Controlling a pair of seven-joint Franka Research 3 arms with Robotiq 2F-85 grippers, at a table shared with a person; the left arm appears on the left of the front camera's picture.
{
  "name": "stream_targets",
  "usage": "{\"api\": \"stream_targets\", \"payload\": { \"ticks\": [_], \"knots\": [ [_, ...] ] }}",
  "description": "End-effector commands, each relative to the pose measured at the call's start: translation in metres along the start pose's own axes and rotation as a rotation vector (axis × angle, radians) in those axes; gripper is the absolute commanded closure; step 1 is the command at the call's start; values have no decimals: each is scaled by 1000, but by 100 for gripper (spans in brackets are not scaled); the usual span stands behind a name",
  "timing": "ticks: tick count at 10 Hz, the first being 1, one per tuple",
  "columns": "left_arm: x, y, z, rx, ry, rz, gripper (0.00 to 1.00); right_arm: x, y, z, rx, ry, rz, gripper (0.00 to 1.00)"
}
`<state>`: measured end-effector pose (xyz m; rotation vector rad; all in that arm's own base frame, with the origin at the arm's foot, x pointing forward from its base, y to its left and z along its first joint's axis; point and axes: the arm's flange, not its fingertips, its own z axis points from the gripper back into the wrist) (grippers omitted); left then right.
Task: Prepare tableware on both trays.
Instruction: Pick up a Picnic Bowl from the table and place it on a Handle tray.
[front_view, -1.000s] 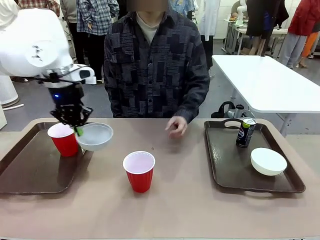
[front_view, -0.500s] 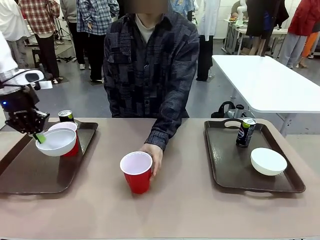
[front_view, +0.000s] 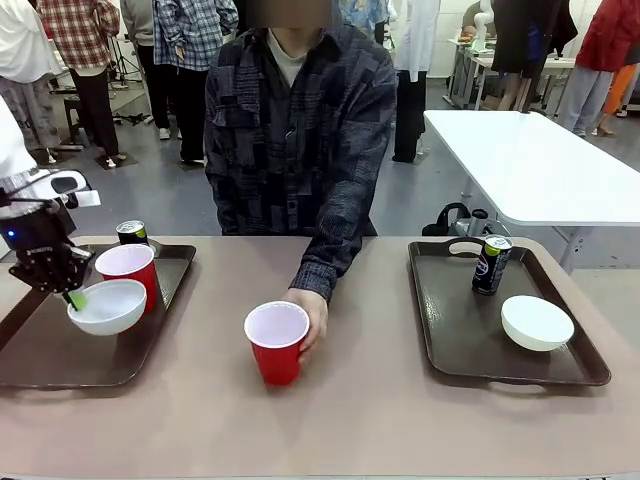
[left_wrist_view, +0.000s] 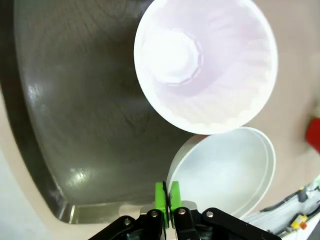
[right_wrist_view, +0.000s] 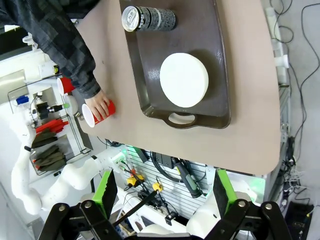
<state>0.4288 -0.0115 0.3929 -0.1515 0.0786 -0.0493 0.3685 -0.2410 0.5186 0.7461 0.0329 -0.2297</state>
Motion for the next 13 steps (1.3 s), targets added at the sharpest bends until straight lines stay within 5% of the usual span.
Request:
{"api": "stream_targets", "payload": {
  "ticks": [1,3,4,5,6,7,8,9,10,11,12,13],
  "knots": [
    [5,7,-23,93,25,-39,100,-2,-1,0,4,3,11,0],
    [8,8,-34,101,50,-34,100,-2,-1,0,4,3,11,0],
    [6,7,-30,99,51,-32,76,-2,-1,0,4,3,11,0],
    [6,6,-24,96,37,-31,76,-2,-1,0,4,3,11,0],
    [5,5,-19,95,29,-39,56,-2,-1,0,4,3,11,0],
    [2,4,-11,94,13,-53,73,-2,-1,0,4,3,11,0],
    [-5,1,-1,97,-19,-67,37,-2,-1,0,4,3,11,0],
    [-11,-5,12,99,-48,-92,53,-2,-1,0,4,3,11,0],
    [-15,-12,23,102,-72,-120,17,-2,-1,0,4,3,11,0],
    [-21,-21,37,105,-102,-136,34,-2,-1,0,4,3,11,0],
    [-23,-28,50,100,-128,-146,0,-2,-1,0,4,3,11,0],
    [-25,-37,59,86,-135,-158,14,-2,-1,0,4,3,11,0]
  ]
}}
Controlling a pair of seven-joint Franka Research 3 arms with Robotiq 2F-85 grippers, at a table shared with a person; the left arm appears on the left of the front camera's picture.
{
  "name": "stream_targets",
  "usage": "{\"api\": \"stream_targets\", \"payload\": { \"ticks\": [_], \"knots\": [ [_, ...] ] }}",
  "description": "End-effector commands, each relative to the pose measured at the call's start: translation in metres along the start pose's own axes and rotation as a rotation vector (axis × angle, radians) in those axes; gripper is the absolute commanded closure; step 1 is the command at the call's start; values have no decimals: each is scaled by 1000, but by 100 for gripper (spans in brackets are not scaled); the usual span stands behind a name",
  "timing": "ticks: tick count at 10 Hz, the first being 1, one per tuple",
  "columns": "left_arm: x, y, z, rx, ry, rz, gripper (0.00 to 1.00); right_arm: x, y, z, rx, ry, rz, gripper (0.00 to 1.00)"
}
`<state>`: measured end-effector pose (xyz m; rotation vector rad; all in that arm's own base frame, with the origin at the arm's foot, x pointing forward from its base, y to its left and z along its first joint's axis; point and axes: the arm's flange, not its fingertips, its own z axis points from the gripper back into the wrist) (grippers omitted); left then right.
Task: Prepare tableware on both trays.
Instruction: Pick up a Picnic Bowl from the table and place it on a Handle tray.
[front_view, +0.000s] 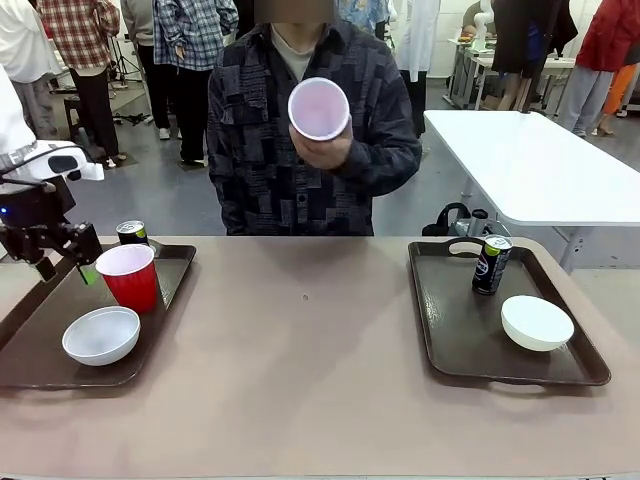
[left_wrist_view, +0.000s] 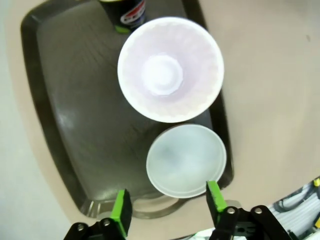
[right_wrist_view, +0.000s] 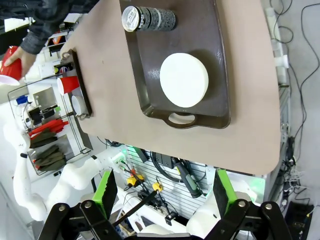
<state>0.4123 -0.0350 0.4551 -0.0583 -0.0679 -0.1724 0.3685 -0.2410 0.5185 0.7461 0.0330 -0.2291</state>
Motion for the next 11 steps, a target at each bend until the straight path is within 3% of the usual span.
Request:
{"api": "stream_targets", "payload": {
  "ticks": [1,4,5,11],
  "knots": [
    [-6,-12,11,-16,-19,-15,0,-2,-1,0,4,2,11,0],
    [-13,-16,28,-34,-58,41,0,-2,-1,0,4,2,11,0],
    [-6,-15,21,-8,-41,-6,0,-2,-1,0,4,2,11,0],
    [-6,-15,21,-8,-41,-6,0,-2,-1,0,4,2,11,0]
  ]
}}
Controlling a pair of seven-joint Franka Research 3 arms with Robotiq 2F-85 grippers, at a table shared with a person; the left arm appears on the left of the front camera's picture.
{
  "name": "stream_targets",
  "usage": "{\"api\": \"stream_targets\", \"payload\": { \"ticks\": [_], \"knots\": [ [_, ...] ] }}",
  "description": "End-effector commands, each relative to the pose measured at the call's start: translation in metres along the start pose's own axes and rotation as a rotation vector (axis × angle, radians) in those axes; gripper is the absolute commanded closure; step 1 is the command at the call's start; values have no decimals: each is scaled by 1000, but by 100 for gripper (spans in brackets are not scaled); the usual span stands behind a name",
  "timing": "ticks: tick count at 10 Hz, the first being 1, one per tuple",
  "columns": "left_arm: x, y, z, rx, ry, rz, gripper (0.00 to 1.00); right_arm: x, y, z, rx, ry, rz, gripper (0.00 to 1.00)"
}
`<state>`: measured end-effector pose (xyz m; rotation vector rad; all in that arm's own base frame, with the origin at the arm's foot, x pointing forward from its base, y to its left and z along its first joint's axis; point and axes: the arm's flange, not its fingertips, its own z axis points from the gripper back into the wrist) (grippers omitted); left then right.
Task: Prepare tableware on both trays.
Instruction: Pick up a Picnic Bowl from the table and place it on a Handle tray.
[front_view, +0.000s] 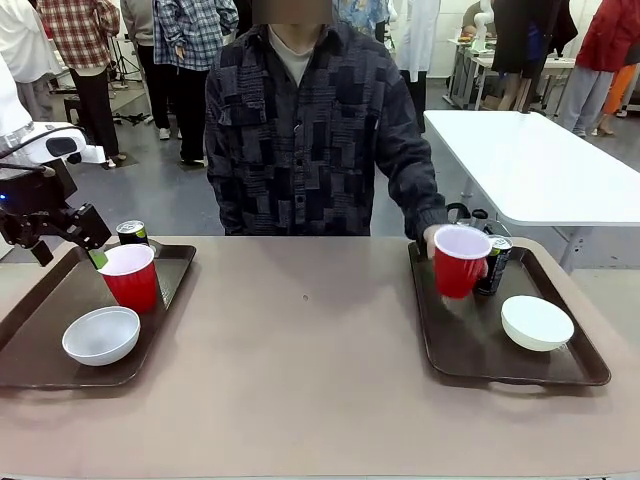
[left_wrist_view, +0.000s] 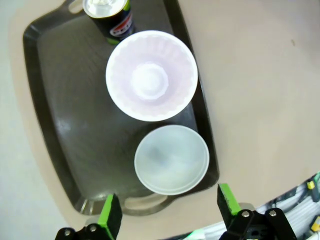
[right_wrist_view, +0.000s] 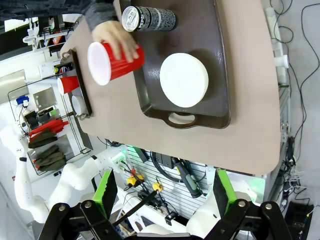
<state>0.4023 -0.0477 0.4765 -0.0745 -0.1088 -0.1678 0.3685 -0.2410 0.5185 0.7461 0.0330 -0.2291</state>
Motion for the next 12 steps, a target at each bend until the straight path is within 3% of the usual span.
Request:
{"api": "stream_targets", "payload": {
  "ticks": [1,8,10,12],
  "knots": [
    [1,0,-1,5,1,-10,0,-2,-1,0,4,2,11,0],
    [0,0,0,0,0,0,0,-2,-1,0,4,2,11,0],
    [5,41,14,-488,1,50,0,-2,-1,0,4,2,11,0],
    [-2,86,21,-798,-88,126,0,-2,-1,0,4,2,11,0]
  ]
}}
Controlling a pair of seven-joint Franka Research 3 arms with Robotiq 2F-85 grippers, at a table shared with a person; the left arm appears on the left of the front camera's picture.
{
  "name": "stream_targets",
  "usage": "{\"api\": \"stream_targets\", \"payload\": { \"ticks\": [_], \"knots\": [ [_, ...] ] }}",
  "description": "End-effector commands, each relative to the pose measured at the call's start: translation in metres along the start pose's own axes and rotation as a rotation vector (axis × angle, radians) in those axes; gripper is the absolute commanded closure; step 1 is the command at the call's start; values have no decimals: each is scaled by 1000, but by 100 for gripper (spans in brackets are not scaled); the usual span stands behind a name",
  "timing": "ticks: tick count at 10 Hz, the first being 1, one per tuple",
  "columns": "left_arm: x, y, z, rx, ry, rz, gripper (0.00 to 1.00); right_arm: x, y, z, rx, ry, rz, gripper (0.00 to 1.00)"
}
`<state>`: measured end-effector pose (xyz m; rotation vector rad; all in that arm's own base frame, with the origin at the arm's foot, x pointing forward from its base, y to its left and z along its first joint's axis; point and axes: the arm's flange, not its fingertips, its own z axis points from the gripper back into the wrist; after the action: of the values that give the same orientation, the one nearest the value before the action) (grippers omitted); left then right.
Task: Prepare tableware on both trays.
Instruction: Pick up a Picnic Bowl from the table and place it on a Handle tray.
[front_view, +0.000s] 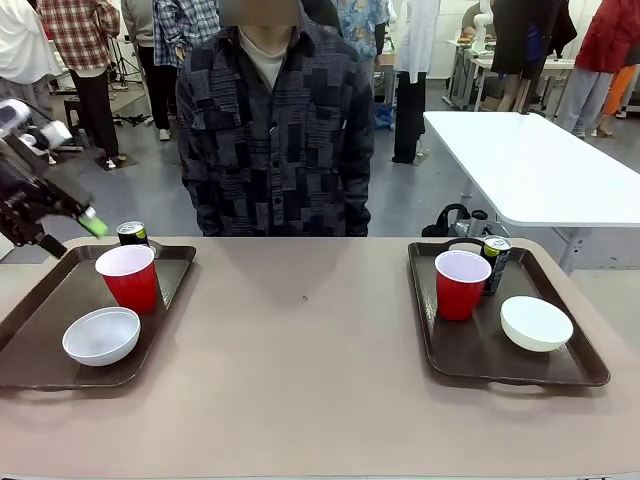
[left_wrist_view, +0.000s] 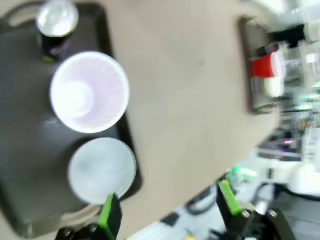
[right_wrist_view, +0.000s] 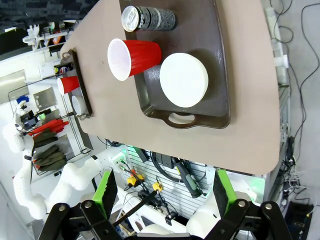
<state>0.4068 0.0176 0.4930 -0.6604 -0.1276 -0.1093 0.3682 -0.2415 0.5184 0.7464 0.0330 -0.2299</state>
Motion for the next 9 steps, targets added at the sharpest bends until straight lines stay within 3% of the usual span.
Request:
{"api": "stream_targets", "payload": {
  "ticks": [1,3,7,9],
  "knots": [
    [4,41,31,-328,-60,55,0,-2,0,-1,4,3,12,0],
    [-5,85,61,-449,-159,147,0,-2,0,-1,4,3,12,0],
    [-6,153,103,-573,-155,160,0,-2,0,-1,4,3,12,0],
    [-6,169,117,-575,-96,126,0,-2,0,-1,4,3,12,0]
  ]
}}
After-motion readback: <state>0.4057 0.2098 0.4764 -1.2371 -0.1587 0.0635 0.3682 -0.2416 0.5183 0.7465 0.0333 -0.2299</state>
